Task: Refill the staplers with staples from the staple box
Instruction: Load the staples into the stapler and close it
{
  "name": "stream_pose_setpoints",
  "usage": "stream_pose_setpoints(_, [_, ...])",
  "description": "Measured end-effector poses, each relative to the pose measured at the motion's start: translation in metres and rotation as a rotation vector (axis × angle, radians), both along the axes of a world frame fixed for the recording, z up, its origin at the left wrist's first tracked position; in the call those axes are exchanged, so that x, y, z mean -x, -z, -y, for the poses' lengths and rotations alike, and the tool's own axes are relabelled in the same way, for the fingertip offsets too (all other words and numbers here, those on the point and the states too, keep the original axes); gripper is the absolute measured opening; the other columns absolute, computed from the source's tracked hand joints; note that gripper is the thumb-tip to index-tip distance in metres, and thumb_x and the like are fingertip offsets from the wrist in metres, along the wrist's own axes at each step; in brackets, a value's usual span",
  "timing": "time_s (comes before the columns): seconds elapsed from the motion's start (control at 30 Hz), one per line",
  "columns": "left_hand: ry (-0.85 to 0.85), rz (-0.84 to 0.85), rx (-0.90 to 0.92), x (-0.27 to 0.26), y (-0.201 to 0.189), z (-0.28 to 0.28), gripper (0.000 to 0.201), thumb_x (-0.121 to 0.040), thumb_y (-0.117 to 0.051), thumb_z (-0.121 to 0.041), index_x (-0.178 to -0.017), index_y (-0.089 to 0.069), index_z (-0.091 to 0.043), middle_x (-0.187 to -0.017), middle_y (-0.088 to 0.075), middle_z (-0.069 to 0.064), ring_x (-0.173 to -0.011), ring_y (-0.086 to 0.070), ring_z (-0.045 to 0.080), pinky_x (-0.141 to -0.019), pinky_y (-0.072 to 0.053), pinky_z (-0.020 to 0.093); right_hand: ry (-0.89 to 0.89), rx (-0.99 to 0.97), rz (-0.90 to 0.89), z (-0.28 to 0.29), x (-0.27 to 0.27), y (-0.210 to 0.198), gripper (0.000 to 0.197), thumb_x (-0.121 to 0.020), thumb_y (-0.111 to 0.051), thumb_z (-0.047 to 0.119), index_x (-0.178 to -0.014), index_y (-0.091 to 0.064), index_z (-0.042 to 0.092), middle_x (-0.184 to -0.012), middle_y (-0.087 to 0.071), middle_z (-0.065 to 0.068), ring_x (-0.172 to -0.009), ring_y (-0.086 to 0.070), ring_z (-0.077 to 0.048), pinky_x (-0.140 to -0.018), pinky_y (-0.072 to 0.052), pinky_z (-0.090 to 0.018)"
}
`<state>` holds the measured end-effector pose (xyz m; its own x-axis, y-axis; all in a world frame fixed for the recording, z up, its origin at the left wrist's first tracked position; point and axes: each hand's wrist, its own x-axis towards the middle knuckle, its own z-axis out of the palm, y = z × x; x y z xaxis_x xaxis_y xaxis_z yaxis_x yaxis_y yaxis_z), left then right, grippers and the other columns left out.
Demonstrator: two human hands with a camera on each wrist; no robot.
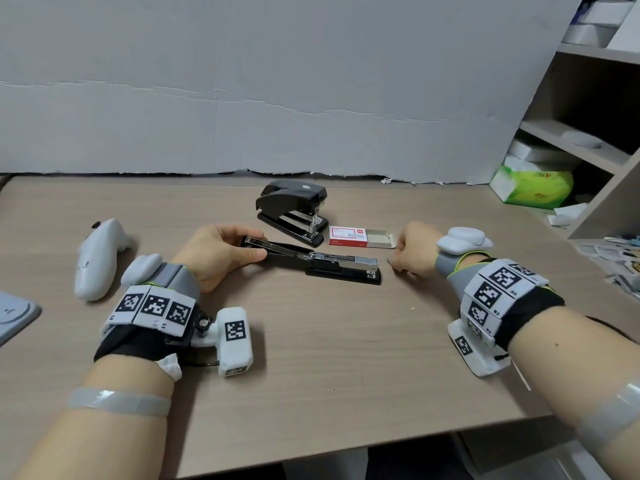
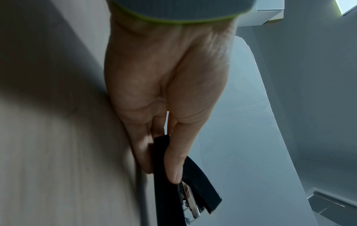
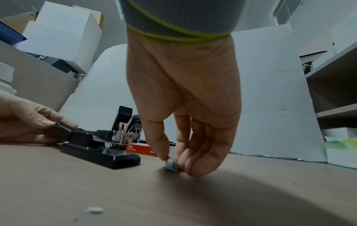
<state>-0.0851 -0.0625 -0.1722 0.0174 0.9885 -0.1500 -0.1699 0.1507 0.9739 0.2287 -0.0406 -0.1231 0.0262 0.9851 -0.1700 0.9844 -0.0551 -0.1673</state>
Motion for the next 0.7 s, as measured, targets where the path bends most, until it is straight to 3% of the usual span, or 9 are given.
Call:
stream_pose_setpoints(0.13, [-0.002,-0.007,-0.002,0.0003,-0.0004,-0.0001,0.026,-0.077,-0.063,0.019,-0.092,-0.066,-0.002,-0.094,-0.067,0.016,-0.071,-0.071,0.018,-0.082,-0.058,0.030,-0.047,0.011,-0.039,0.0038,-0.0020,-0.0014,0.012,-0.076,-0.069,0.020,-0.088,-0.068,0.018,-0.076,-0.072,-0.004,-0.062,-0.061,-0.021,-0.058,-0.047,-0.025])
stream_pose_setpoints(0.43, [-0.005,-0.010,0.000,0.0000,0.0000,-0.0004,0.026,-0.077,-0.063,0.019,-0.092,-0.066,-0.003,-0.095,-0.067,0.016,-0.071,-0.071,0.018,-0.082,-0.058,0.030,-0.042,0.001,-0.118,0.0030,-0.0025,-0.0033,0.008,-0.075,-0.066,0.018,-0.082,-0.066,0.015,-0.074,-0.075,-0.008,-0.064,-0.069,-0.027,-0.062,-0.056,-0.030])
stream_pose_setpoints(0.7, [-0.006,-0.001,-0.009,-0.0009,-0.0009,0.0008,0.026,-0.078,-0.061,0.020,-0.092,-0.065,-0.002,-0.093,-0.067,0.015,-0.068,-0.072,0.016,-0.077,-0.060,0.026,-0.001,-0.028,-0.187,0.0043,-0.0030,-0.0071,0.011,-0.069,-0.062,0.015,-0.070,-0.071,0.009,-0.064,-0.074,-0.010,-0.058,-0.067,-0.023,-0.067,-0.058,-0.034])
